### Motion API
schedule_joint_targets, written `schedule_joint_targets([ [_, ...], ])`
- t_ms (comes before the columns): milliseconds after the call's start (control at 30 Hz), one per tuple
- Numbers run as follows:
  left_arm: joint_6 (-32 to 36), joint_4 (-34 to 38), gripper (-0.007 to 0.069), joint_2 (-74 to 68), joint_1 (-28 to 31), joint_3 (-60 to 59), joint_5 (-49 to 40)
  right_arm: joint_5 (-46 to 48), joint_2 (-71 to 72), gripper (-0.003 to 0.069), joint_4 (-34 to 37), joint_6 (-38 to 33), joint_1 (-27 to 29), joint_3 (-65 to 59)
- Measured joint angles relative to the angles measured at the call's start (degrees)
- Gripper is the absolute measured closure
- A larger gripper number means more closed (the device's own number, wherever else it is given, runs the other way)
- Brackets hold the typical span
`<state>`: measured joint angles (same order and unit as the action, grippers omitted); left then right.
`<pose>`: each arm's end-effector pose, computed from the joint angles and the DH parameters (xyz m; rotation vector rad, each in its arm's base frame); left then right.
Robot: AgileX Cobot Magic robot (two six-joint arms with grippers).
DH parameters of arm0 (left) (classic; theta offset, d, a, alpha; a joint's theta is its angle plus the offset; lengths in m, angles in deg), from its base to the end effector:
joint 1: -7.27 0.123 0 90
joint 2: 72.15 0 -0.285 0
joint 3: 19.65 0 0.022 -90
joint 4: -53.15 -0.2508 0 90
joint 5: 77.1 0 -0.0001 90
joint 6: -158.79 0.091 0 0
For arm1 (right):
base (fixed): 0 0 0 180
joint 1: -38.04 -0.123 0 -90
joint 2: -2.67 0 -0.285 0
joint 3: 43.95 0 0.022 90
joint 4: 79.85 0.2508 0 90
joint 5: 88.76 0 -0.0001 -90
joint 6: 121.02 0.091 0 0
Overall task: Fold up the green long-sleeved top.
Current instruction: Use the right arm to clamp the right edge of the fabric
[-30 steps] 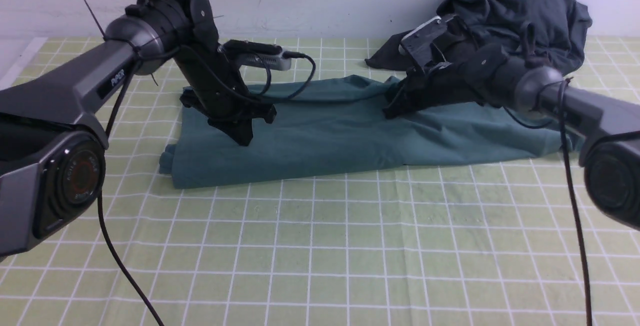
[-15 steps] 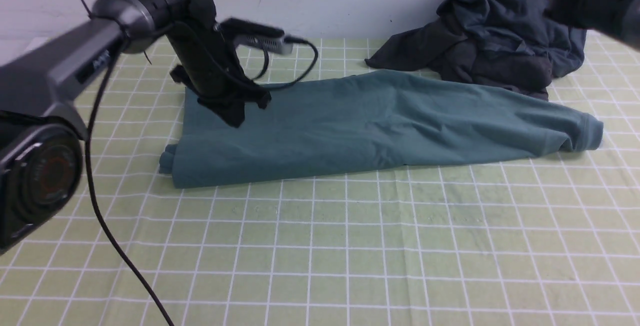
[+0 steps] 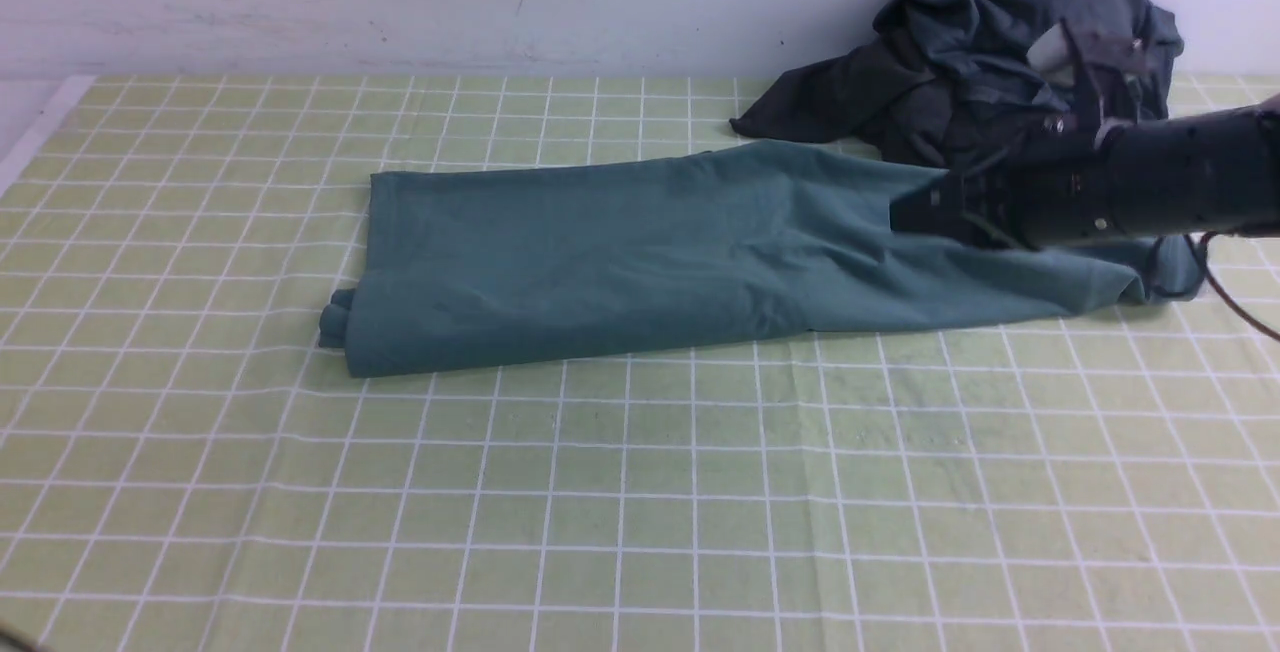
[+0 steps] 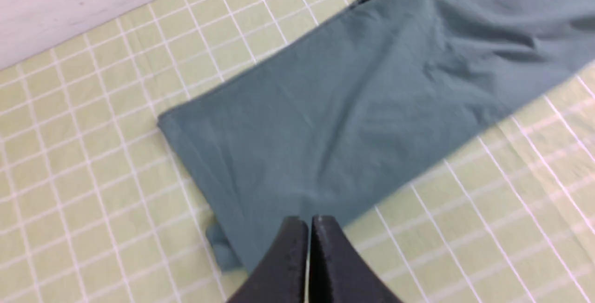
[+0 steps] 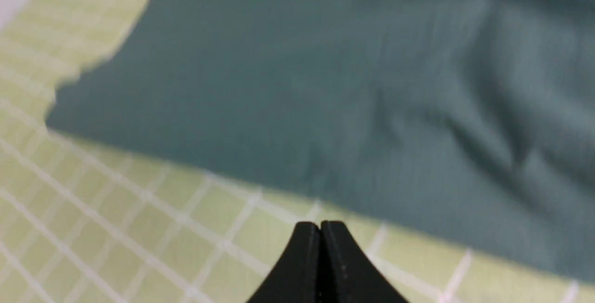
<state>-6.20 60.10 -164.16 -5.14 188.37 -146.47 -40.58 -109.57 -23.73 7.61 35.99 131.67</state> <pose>0.2825 -0.0727 0.4756 0.5575 2.2548 -0.1307 0.3769 0.0699 0.2331 -0.4230 2.4282 0.8221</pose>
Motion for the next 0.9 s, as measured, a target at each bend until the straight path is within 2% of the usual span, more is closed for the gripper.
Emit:
schedule_joint_targets([
  [33, -0.06, 0.08, 0.0627, 4.76, 0.0, -5.03, 2.3, 0.83, -0.06, 0.0671, -9.98, 7.9, -0.06, 1.28],
  [67, -0.05, 0.09, 0.0627, 6.32, 0.0, -5.89, 3.48, 0.9, -0.06, 0.067, -11.95, 9.48, -0.06, 1.52],
  [100, -0.29, 0.14, 0.0627, 10.92, 0.0, -11.34, 7.45, 0.54, -0.21, 0.066, -26.63, 20.0, 0.14, 3.29],
  [167, -1.41, 0.16, 0.0627, 17.95, 0.0, -20.98, 14.66, -0.59, -0.76, 0.0628, -40.15, 31.13, 0.55, 5.66],
  [200, -2.52, 0.16, 0.0627, 21.6, 0.0, -26.75, 18.58, -0.93, -1.42, 0.0592, -46.77, 36.51, 0.74, 7.37],
  [233, -3.26, 0.16, 0.0627, 23.71, 0.0, -30.46, 20.64, -1.0, -1.99, 0.0561, -49.91, 39.23, 0.81, 8.58],
  [267, -4.28, 0.16, 0.0627, 26.33, 0.0, -36.4, 23.1, -1.17, -3.14, 0.0496, -53.0, 42.53, 1.11, 10.73],
  [300, -4.38, 0.16, 0.0627, 27.07, 0.0, -37.21, 23.27, -1.33, -3.52, 0.0475, -53.96, 43.22, 1.18, 11.33],
  [333, -4.8, -0.14, 0.0627, 28.93, 0.0, -42.43, 24.07, -2.12, -4.82, 0.0401, -54.87, 44.81, 1.53, 13.4],
  [400, -5.13, -1.35, 0.0627, 30.82, 0.0, -47.65, 24.15, -3.39, -6.98, 0.0327, -54.98, 46.5, 2.21, 15.53],
  [433, -5.13, -2.97, 0.0627, 31.72, 0.0, -51.03, 23.89, -4.0, -8.8, 0.026, -54.98, 47.93, 3.0, 17.65],
  [533, -5.49, -8.07, 0.0627, 33.27, 0.0, -57.28, 21.49, -3.8, -13.58, 0.0171, -54.98, 50.76, 5.84, 21.7],
  [667, -7.48, -13.79, 0.0627, 34.68, 0.0, -61.81, 18.48, -0.93, -18.84, 0.0142, -54.07, 52.07, 9.25, 25.97],
  [900, -14.66, -24.15, 0.0627, 35.65, 0.0, -64.39, 19.47, -0.5, -26.29, 0.0166, -51.48, 51.79, 10.68, 29.01],
])
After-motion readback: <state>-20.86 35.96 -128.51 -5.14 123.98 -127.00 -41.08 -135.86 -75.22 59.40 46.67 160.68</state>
